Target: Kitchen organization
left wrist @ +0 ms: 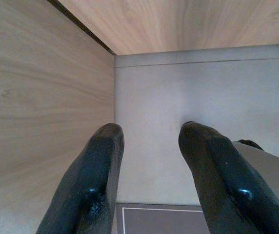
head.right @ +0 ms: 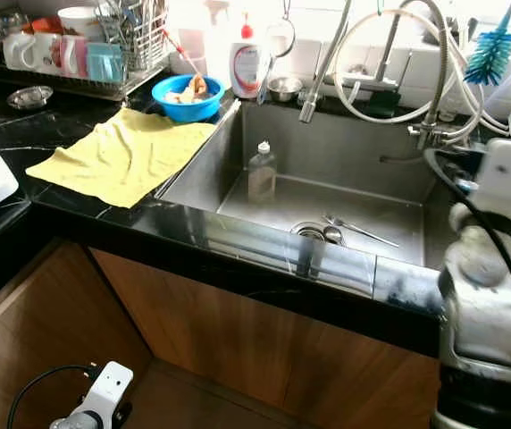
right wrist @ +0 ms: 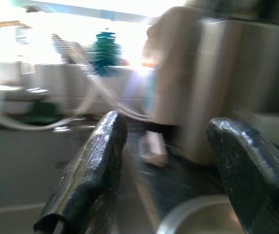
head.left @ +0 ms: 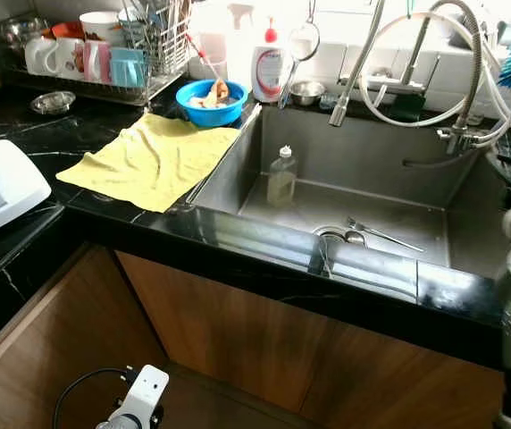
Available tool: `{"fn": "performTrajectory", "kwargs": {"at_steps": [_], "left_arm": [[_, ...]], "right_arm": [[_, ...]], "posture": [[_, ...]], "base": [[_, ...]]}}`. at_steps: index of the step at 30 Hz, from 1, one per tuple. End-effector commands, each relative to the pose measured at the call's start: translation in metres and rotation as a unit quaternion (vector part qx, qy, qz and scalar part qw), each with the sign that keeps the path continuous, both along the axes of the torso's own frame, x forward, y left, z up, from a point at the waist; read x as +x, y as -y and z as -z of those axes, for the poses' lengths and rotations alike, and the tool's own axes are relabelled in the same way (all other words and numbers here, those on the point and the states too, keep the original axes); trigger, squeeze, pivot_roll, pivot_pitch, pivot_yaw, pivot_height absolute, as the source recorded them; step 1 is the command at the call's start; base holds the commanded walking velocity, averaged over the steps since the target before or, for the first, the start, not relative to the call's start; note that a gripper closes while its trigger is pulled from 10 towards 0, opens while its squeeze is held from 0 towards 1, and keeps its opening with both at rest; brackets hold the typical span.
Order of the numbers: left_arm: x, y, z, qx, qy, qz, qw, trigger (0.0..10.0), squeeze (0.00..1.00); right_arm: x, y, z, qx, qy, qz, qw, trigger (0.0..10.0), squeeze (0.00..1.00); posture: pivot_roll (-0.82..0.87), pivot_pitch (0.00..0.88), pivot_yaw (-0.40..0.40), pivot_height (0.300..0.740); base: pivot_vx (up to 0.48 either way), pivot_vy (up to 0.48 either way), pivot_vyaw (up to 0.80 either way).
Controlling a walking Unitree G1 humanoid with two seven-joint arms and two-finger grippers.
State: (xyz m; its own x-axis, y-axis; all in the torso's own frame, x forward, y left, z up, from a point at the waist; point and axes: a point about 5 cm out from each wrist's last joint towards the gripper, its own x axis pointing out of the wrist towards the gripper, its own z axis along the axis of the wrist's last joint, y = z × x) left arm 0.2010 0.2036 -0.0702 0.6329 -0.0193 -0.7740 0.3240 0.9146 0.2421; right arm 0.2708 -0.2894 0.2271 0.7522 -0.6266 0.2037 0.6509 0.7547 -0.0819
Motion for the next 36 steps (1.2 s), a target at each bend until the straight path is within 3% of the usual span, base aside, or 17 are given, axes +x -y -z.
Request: {"fn": "performTrajectory", "kwargs": {"at_steps": [1, 9, 10, 11, 12, 15, 16, 17, 29, 36], "left_arm": [[0.000, -0.001, 0.000, 0.006, -0.002, 0.011, 1.000, 10.0, 0.00], [0.000, -0.002, -0.001, 0.009, -0.003, 0.015, 1.000, 10.0, 0.00], [0.000, -0.002, -0.001, 0.009, -0.003, 0.015, 1.000, 10.0, 0.00], [0.001, -0.002, -0.001, 0.009, -0.003, 0.015, 1.000, 10.0, 0.00], [0.001, -0.002, -0.001, 0.009, -0.003, 0.015, 1.000, 10.0, 0.00], [0.001, -0.002, -0.001, 0.009, -0.003, 0.016, 1.000, 10.0, 0.00], [0.001, -0.002, -0.001, 0.009, -0.003, 0.016, 1.000, 10.0, 0.00], [0.001, -0.002, -0.001, 0.009, -0.003, 0.016, 1.000, 10.0, 0.00], [0.000, -0.003, 0.000, 0.008, -0.004, 0.013, 1.000, 10.0, 0.00], [0.000, -0.003, 0.000, 0.008, -0.003, 0.013, 1.000, 10.0, 0.00]], "right_arm": [[-0.017, 0.011, 0.002, 0.054, 0.029, 0.043, 0.997, 10.0, 0.00], [-0.047, 0.028, 0.029, 0.171, 0.063, 0.127, 0.975, 10.0, 0.00], [-0.049, 0.028, 0.031, 0.173, 0.063, 0.131, 0.974, 10.0, 0.17], [-0.052, 0.029, 0.032, 0.177, 0.065, 0.136, 0.973, 10.0, 0.98], [-0.054, 0.029, 0.034, 0.180, 0.066, 0.140, 0.971, 10.0, 1.00], [-0.056, 0.030, 0.038, 0.194, 0.075, 0.145, 0.967, 10.0, 1.00], [-0.057, 0.030, 0.038, 0.197, 0.077, 0.148, 0.966, 10.0, 0.83], [-0.059, 0.031, 0.039, 0.201, 0.081, 0.153, 0.964, 10.0, 0.00], [-0.074, 0.042, 0.042, 0.236, 0.122, 0.203, 0.943, 10.0, 0.00], [-0.079, 0.047, 0.042, 0.231, 0.121, 0.222, 0.939, 10.0, 0.00]], "posture": [[-0.07, 0.000, 0.016, 0.740], [-0.07, 0.000, 0.021, 0.740], [-0.07, 0.000, 0.021, 0.740], [-0.07, 0.000, 0.023, 0.740], [-0.07, 0.000, 0.023, 0.740], [-0.07, 0.000, 0.024, 0.740], [-0.07, 0.000, 0.024, 0.740], [-0.07, 0.000, 0.024, 0.740], [-0.06, 0.000, 0.022, 0.740], [-0.06, 0.000, 0.022, 0.740]], "base": [[0.000, 0.000, 0.00], [0.000, 0.000, 0.00], [0.000, 0.000, 0.00], [0.000, 0.000, 0.00], [0.000, 0.000, 0.00], [0.000, 0.000, 0.00], [0.000, 0.000, 0.00], [0.000, 0.000, 0.00], [0.000, 0.000, 0.00], [0.000, 0.000, 0.00]]}}
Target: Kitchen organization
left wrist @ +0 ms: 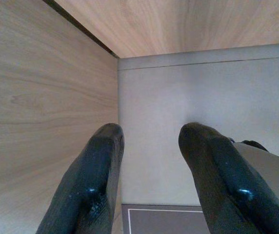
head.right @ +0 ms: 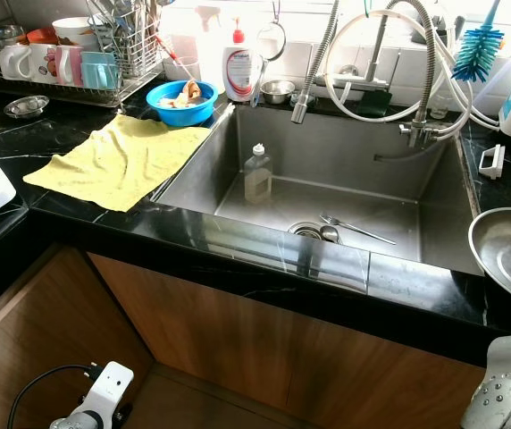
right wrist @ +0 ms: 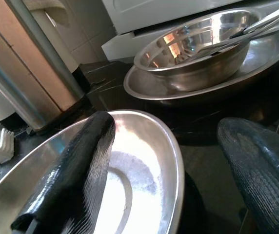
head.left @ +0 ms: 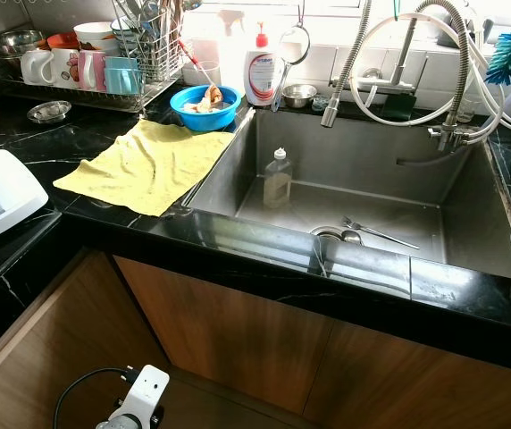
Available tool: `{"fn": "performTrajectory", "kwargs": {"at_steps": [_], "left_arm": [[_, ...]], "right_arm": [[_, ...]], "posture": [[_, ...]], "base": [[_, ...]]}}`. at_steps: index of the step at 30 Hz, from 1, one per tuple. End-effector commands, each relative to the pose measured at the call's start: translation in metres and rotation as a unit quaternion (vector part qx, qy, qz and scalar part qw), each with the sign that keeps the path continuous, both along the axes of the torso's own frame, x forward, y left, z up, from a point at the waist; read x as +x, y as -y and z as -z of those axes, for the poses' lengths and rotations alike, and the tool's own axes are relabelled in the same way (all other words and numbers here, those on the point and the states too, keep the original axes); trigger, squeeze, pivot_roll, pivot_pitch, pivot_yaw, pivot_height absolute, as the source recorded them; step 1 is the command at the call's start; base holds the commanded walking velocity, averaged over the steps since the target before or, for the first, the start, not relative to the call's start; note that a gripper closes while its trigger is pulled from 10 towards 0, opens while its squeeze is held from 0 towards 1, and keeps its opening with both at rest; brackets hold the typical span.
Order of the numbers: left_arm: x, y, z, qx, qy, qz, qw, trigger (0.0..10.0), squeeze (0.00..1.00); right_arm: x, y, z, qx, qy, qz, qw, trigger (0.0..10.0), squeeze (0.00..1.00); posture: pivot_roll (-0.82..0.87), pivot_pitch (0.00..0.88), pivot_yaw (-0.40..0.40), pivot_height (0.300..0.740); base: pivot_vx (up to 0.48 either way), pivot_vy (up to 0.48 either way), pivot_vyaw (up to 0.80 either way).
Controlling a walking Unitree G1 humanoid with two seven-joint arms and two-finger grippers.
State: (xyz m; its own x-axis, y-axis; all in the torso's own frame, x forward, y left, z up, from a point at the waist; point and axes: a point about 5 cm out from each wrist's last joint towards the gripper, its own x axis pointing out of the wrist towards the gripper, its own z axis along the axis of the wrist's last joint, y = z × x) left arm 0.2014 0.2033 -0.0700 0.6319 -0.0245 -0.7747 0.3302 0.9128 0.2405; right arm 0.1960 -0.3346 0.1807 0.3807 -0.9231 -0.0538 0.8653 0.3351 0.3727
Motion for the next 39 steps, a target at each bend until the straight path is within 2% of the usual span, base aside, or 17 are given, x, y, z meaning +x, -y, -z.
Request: {"fn": "performTrajectory", "kwargs": {"at_steps": [1, 12, 38, 39], "left_arm": [[-0.001, -0.003, 0.000, 0.009, -0.003, 0.010, 1.000, 10.0, 0.00], [0.000, -0.003, 0.000, 0.010, -0.002, 0.010, 1.000, 10.0, 0.00], [-0.001, -0.004, 0.000, 0.011, -0.003, 0.010, 1.000, 10.0, 0.00], [-0.001, -0.004, 0.000, 0.011, -0.003, 0.009, 1.000, 10.0, 0.00]], "right_arm": [[-0.004, 0.002, -0.003, -0.003, 0.007, 0.012, 1.000, 10.0, 0.00], [0.009, 0.003, 0.003, 0.047, 0.008, -0.008, 0.999, 10.0, 0.00], [0.012, 0.003, 0.019, 0.125, 0.004, -0.008, 0.992, 10.0, 0.00], [0.012, 0.003, 0.018, 0.125, 0.005, -0.008, 0.992, 4.9, 0.00]], "posture": [[-0.06, 0.000, 0.021, 0.740], [-0.06, 0.000, 0.022, 0.740], [-0.06, 0.000, 0.021, 0.740], [-0.06, 0.000, 0.021, 0.740]], "base": [[0.000, 0.000, 0.00], [0.000, 0.000, 0.00], [0.000, 0.000, 0.00], [0.000, 0.000, 0.00]]}}
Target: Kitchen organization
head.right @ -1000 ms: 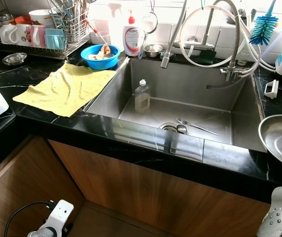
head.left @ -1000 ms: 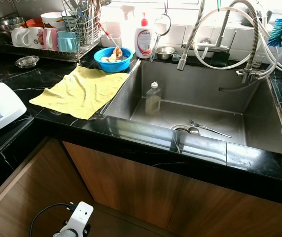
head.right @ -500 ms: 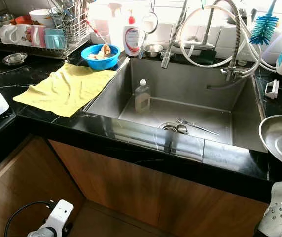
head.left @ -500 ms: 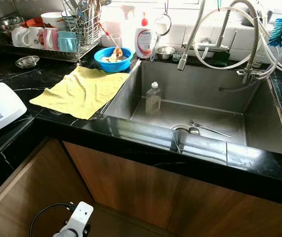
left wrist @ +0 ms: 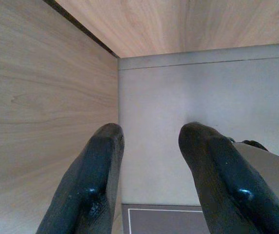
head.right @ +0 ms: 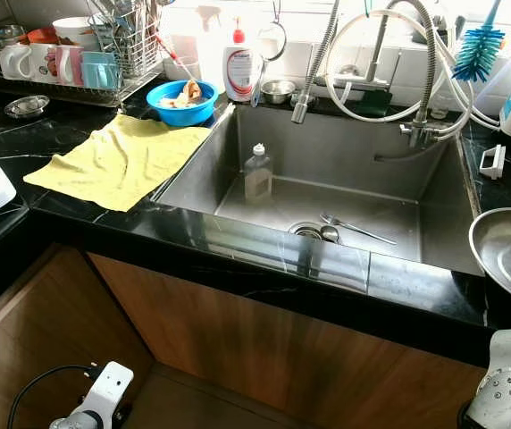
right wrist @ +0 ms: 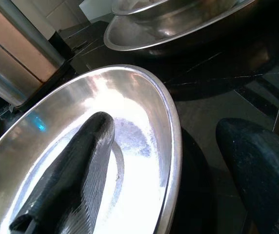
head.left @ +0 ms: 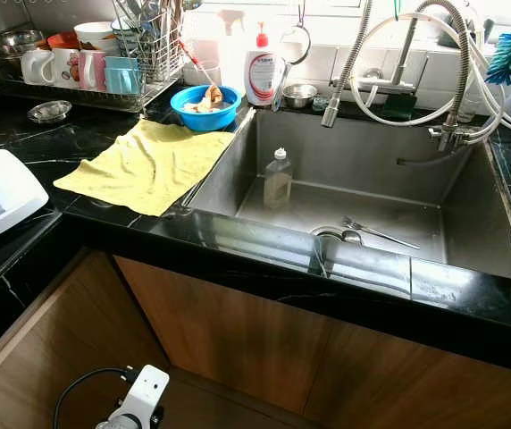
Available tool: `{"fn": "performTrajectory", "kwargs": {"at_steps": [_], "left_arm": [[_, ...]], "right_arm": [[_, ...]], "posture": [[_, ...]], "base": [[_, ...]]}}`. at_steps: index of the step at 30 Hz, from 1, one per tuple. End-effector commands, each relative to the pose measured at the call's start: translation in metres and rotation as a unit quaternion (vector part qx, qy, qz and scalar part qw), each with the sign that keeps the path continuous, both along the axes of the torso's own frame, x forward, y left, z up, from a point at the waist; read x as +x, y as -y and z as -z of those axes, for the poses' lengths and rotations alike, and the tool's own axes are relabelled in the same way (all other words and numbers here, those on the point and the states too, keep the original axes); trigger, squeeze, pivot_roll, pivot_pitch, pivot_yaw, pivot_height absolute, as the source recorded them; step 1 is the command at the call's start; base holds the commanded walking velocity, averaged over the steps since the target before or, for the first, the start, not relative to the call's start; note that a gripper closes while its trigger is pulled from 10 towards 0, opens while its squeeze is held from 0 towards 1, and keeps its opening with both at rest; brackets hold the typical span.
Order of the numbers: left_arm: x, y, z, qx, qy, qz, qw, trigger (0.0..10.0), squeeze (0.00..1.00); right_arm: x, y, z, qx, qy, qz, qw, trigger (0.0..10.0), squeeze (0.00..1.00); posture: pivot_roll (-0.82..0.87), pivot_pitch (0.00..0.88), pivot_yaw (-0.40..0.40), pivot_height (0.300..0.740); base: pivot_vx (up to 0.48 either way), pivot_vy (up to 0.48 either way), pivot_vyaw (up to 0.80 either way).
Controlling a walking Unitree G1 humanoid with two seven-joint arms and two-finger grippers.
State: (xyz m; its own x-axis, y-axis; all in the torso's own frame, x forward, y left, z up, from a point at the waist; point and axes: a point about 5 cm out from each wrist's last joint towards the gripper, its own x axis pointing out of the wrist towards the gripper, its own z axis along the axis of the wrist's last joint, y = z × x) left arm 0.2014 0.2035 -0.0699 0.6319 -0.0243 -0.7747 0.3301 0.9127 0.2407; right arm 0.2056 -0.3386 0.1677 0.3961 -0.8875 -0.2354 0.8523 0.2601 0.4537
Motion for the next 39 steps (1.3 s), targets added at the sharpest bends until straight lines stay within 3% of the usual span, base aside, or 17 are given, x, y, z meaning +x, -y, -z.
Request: {"fn": "performTrajectory", "kwargs": {"at_steps": [1, 2, 3, 31, 34, 39], "left_arm": [[-0.001, -0.004, 0.000, 0.011, -0.003, 0.009, 1.000, 10.0, 0.00], [-0.001, -0.004, 0.000, 0.011, -0.003, 0.009, 1.000, 10.0, 0.00], [-0.001, -0.004, 0.000, 0.011, -0.003, 0.009, 1.000, 10.0, 0.00], [-0.002, -0.004, 0.000, 0.011, -0.005, 0.008, 1.000, 10.0, 0.00], [-0.002, -0.004, 0.000, 0.011, -0.005, 0.009, 1.000, 10.0, 0.00], [-0.001, -0.004, 0.000, 0.011, -0.004, 0.011, 1.000, 10.0, 0.00]], "right_arm": [[0.002, -0.001, 0.005, 0.021, -0.006, -0.002, 1.000, 1.1, 0.00], [0.002, -0.001, 0.005, 0.021, -0.006, -0.003, 1.000, 1.1, 0.00], [0.003, -0.001, 0.005, 0.021, -0.006, -0.003, 1.000, 0.0, 0.00], [0.011, -0.005, 0.004, 0.028, -0.001, -0.019, 0.999, 0.0, 0.00], [0.016, -0.008, 0.002, 0.022, 0.005, -0.042, 0.999, 0.0, 0.00], [0.036, -0.024, -0.005, 0.018, 0.038, -0.128, 0.991, 0.0, 0.00]], "posture": [[-0.06, 0.000, 0.021, 0.740], [-0.06, 0.000, 0.021, 0.740], [-0.06, 0.000, 0.020, 0.740], [-0.05, 0.000, 0.019, 0.740], [-0.05, 0.000, 0.019, 0.740], [-0.06, 0.000, 0.020, 0.740]], "base": [[0.000, 0.000, 0.00], [0.000, 0.000, 0.00], [0.000, 0.000, 0.00], [0.000, 0.000, 0.00], [0.000, 0.000, 0.00], [0.000, 0.000, 0.00]]}}
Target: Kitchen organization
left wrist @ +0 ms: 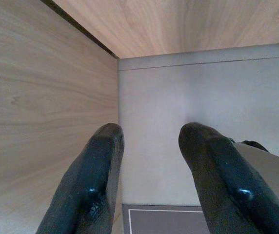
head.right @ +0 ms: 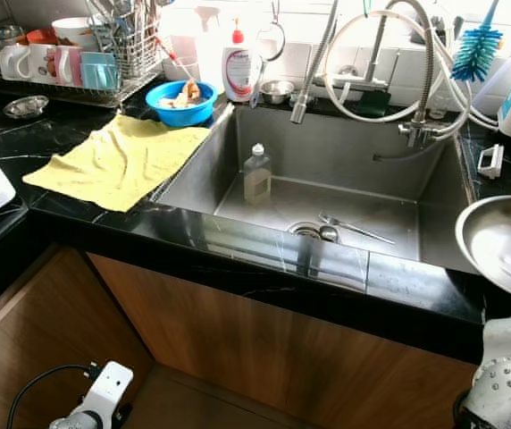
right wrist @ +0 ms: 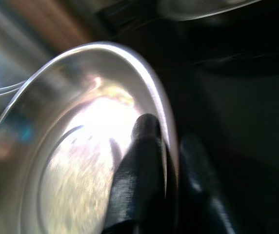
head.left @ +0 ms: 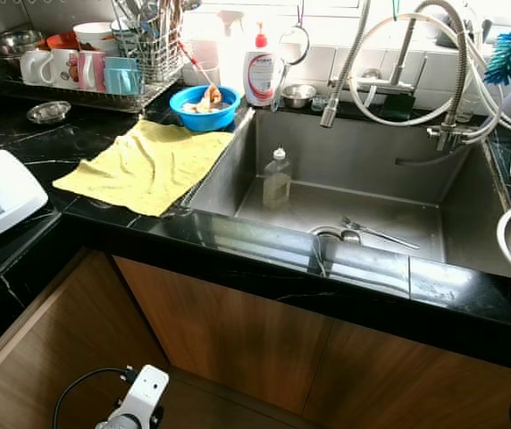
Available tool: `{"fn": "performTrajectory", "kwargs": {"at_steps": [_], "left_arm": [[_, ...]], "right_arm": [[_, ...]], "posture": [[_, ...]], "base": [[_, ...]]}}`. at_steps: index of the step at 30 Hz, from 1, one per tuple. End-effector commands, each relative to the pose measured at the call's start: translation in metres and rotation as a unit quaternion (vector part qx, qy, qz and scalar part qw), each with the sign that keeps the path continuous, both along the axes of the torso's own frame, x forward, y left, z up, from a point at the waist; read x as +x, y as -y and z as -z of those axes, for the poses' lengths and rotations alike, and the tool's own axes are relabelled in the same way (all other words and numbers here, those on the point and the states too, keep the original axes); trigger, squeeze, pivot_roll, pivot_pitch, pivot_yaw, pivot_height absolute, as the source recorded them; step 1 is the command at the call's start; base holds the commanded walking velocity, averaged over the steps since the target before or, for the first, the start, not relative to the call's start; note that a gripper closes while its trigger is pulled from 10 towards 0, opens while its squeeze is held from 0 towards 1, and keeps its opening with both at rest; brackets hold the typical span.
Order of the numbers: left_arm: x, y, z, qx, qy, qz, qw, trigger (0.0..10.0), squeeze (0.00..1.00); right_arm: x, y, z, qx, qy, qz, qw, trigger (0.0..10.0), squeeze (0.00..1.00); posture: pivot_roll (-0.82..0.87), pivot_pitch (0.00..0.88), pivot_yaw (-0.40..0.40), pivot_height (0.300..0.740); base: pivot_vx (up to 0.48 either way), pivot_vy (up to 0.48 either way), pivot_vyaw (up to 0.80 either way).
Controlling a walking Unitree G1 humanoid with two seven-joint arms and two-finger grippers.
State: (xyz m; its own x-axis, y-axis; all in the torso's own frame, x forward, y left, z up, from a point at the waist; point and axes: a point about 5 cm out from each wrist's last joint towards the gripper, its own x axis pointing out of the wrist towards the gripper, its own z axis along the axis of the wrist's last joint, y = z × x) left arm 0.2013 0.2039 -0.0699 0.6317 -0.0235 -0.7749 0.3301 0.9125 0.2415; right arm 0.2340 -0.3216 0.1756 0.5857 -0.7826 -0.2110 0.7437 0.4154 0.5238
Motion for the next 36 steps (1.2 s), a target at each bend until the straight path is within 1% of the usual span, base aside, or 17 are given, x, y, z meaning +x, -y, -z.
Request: {"fn": "performTrajectory", "kwargs": {"at_steps": [1, 5, 6, 9, 14, 16, 17, 19, 21, 23, 24, 25, 27, 28, 31, 34, 36], "left_arm": [[-0.001, -0.004, 0.000, 0.011, -0.004, 0.011, 1.000, 10.0, 0.00], [-0.001, -0.004, 0.000, 0.011, -0.004, 0.010, 1.000, 10.0, 0.00], [-0.001, -0.003, 0.000, 0.011, -0.003, 0.010, 1.000, 10.0, 0.00], [-0.001, -0.003, 0.000, 0.010, -0.002, 0.009, 1.000, 10.0, 0.00], [-0.001, -0.003, 0.000, 0.009, -0.002, 0.007, 1.000, 10.0, 0.00], [-0.001, -0.002, 0.000, 0.009, -0.001, 0.006, 1.000, 10.0, 0.00], [-0.001, -0.002, 0.000, 0.009, -0.001, 0.006, 1.000, 10.0, 0.00], [-0.001, -0.002, 0.000, 0.008, -0.001, 0.005, 1.000, 10.0, 0.00], [-0.001, -0.002, 0.000, 0.007, 0.000, 0.005, 1.000, 10.0, 0.00], [-0.001, -0.001, 0.000, 0.007, 0.000, 0.004, 1.000, 10.0, 0.00], [-0.001, -0.001, 0.000, 0.007, 0.001, 0.004, 1.000, 10.0, 0.00], [-0.001, -0.001, 0.000, 0.007, 0.001, 0.004, 1.000, 10.0, 0.00], [-0.001, -0.001, 0.000, 0.006, 0.001, 0.003, 1.000, 10.0, 0.00], [-0.001, -0.001, 0.000, 0.006, 0.001, 0.003, 1.000, 10.0, 0.00], [-0.001, -0.001, 0.000, 0.006, 0.002, 0.001, 1.000, 10.0, 0.00], [0.000, 0.000, 0.000, 0.005, 0.003, 0.000, 1.000, 10.0, 0.00], [0.000, 0.000, 0.000, 0.005, 0.003, 0.000, 1.000, 10.0, 0.00]], "right_arm": [[0.008, -0.008, 0.002, 0.007, -0.001, -0.030, 1.000, 0.0, 0.00], [0.011, -0.010, 0.001, -0.001, -0.003, -0.045, 0.999, 0.0, 0.00], [0.022, -0.018, -0.005, -0.032, -0.004, -0.092, 0.995, 10.0, 0.00], [0.045, -0.035, -0.016, -0.099, -0.013, -0.173, 0.980, 10.0, 0.00], [0.064, -0.038, -0.021, -0.133, -0.020, -0.193, 0.972, 10.0, 0.00], [0.083, -0.044, -0.024, -0.172, -0.040, -0.227, 0.958, 10.0, 0.00], [0.083, -0.044, -0.024, -0.172, -0.040, -0.227, 0.958, 10.0, 0.00], [0.101, -0.052, -0.023, -0.223, -0.067, -0.268, 0.935, 10.0, 0.00], [0.110, -0.054, -0.022, -0.248, -0.081, -0.284, 0.923, 10.0, 0.00], [0.113, -0.055, -0.021, -0.254, -0.085, -0.289, 0.919, 10.0, 0.00], [0.119, -0.056, -0.018, -0.272, -0.102, -0.303, 0.908, 10.0, 0.00], [0.119, -0.056, -0.018, -0.272, -0.102, -0.303, 0.908, 10.0, 0.00], [0.130, -0.056, -0.009, -0.309, -0.142, -0.321, 0.884, 10.0, 0.00], [0.130, -0.056, -0.009, -0.309, -0.142, -0.321, 0.884, 10.0, 0.00], [0.137, -0.054, -0.004, -0.336, -0.169, -0.335, 0.864, 10.0, 0.00], [0.140, -0.049, 0.003, -0.400, -0.219, -0.340, 0.823, 10.0, 0.00], [0.139, -0.044, 0.006, -0.399, -0.230, -0.336, 0.822, 10.0, 0.00]], "posture": [[-0.06, 0.000, 0.020, 0.740], [-0.06, 0.000, 0.019, 0.740], [-0.06, 0.000, 0.018, 0.740], [-0.05, 0.000, 0.015, 0.740], [-0.05, 0.000, 0.014, 0.740], [-0.05, 0.000, 0.011, 0.740], [-0.05, 0.000, 0.011, 0.740], [-0.05, 0.000, 0.009, 0.740], [-0.05, 0.000, 0.006, 0.740], [-0.04, 0.000, 0.005, 0.740], [-0.04, 0.000, 0.004, 0.740], [-0.04, 0.000, 0.004, 0.740], [-0.04, 0.000, 0.001, 0.740], [-0.04, 0.000, 0.001, 0.740], [-0.04, 0.000, -0.002, 0.740], [-0.03, 0.000, -0.003, 0.740], [-0.03, 0.000, -0.005, 0.740]], "base": [[0.000, 0.000, 0.00], [0.000, 0.000, 0.00], [0.000, 0.000, 0.00], [0.000, 0.000, 0.00], [0.000, 0.000, 0.00], [0.000, 0.000, 0.00], [0.000, 0.000, 0.00], [0.000, 0.000, 0.00], [0.000, 0.000, 0.00], [0.000, 0.000, 0.00], [0.000, 0.000, 0.00], [0.000, 0.000, 0.00], [0.000, 0.000, 0.00], [0.000, 0.000, 0.00], [0.000, 0.000, 0.00], [0.000, 0.000, 0.00], [0.000, 0.000, 0.00]]}}
